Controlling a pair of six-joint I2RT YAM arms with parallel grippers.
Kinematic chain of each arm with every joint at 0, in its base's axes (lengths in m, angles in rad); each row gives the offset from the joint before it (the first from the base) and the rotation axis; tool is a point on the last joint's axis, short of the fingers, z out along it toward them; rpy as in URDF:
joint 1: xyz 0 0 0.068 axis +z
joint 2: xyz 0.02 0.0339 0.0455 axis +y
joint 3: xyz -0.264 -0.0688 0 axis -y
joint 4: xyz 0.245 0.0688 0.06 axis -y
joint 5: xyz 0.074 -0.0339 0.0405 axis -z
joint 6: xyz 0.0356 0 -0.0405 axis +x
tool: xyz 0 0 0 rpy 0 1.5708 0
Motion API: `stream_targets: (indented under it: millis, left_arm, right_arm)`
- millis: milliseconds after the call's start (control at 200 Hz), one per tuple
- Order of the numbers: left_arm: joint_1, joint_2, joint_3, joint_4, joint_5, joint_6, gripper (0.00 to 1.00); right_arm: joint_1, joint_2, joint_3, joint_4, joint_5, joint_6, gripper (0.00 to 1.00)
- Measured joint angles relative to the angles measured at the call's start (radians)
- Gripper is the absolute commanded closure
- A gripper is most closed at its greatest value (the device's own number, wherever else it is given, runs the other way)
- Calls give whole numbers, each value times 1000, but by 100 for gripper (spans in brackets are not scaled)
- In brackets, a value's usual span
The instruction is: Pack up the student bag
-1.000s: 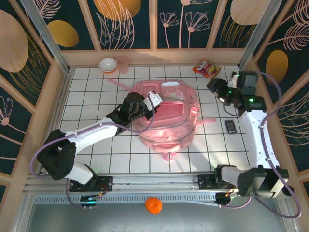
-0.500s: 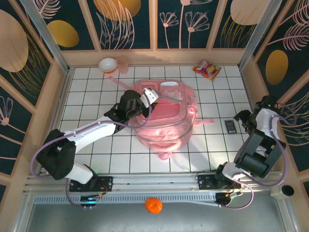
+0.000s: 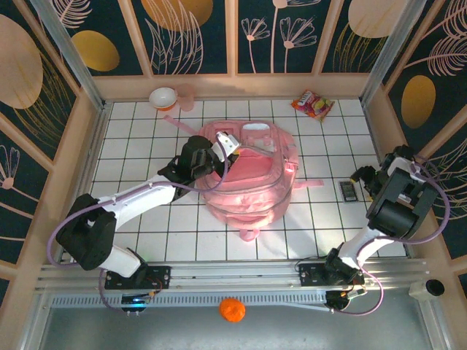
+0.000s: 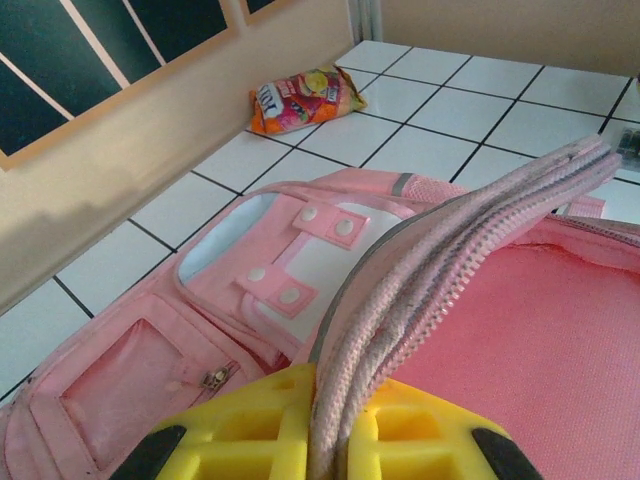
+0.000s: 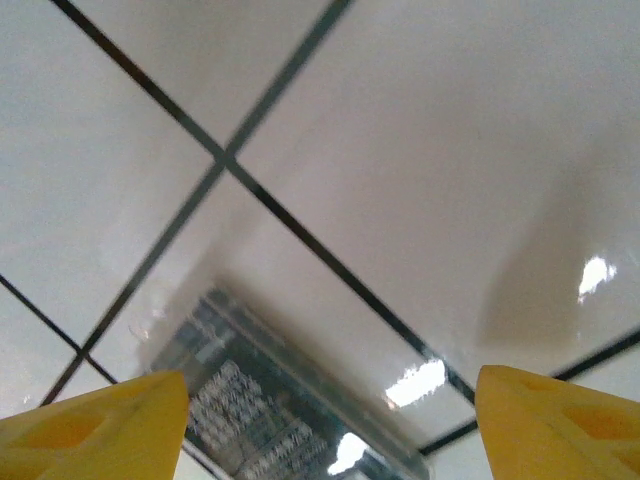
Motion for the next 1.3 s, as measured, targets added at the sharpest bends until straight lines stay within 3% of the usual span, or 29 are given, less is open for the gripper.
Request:
stream_targets:
  millis: [140,415,751,926,1296]
  left_arm:
    - [0,15,0,16,0,-13,100]
    - [4,33,0,39,5,-29,100]
    - [6,33,-3,44,16,-31,100]
    - [6,33,-5,45,16,-40,100]
    - [6,33,-5,45,16,-48,100]
  right_arm:
    - [21,52,19,7,-7,-17,25]
    - [136,11,7,-88,-29,-14,24]
    - [182,-7,105,-165,203,-49,22]
    - [264,73,111,-165,222,-87,22]
    - [274,149,139,-167,224,-100,30]
